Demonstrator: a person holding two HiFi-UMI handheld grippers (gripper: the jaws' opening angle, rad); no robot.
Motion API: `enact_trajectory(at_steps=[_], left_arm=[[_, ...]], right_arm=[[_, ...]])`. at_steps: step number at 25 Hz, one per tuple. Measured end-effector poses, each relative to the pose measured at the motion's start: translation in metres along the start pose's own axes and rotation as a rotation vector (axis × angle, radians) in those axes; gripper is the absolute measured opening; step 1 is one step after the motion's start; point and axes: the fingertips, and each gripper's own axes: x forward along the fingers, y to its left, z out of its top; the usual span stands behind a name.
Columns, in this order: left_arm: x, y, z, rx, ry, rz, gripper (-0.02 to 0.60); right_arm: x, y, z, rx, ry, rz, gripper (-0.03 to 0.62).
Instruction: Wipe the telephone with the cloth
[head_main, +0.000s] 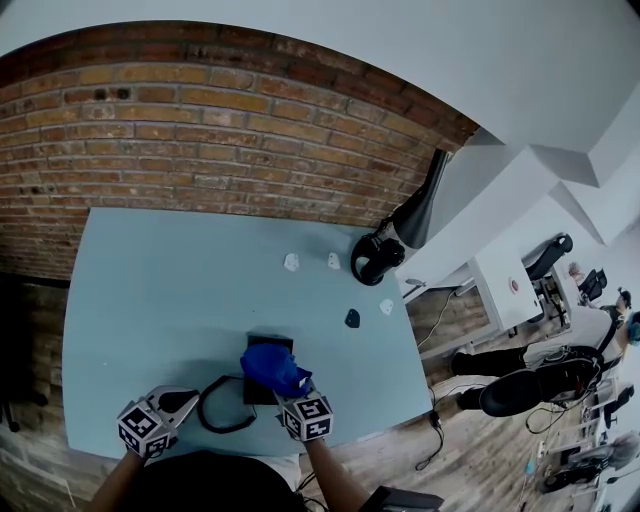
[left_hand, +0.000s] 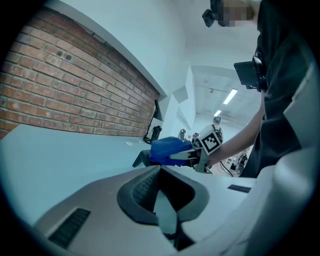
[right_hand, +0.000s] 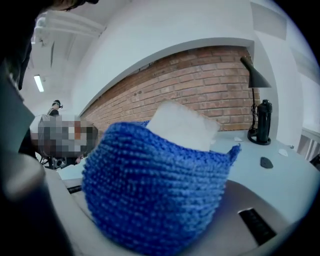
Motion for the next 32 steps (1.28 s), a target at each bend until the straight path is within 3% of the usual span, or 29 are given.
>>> enact_trajectory(at_steps=[4,9,14,21,32], left_arm=[[-0.001,0.003,0.002,-0.003,-0.002,0.011,0.021],[-0.004,0.007,0.001,-0.017,0.001,0.023,0.021],[-0.004,0.009,0.0,-0.02,0.007,0.027,0.021],[-0.003,0.008,-0.001,-0.024,0.017,0.018,0.021],[-0.003,0.004,0.0,-0.018,0.013,0.015,0.021]], right_arm=[[0.017,-0.027,0.037,-0.035,-0.052,-0.018,0.135],[0.032,-0.066,0.057,-0.045,-0.03,-0.087,0.137],[0.043,-0.087,0.033,0.02,0.083,-0.13,0.137],[0.039,-0.084,0.024,0.118,0.015,-0.143,0.137],[0.019,-0.075,-0.009,0.223,0.005,-0.132,0.14]])
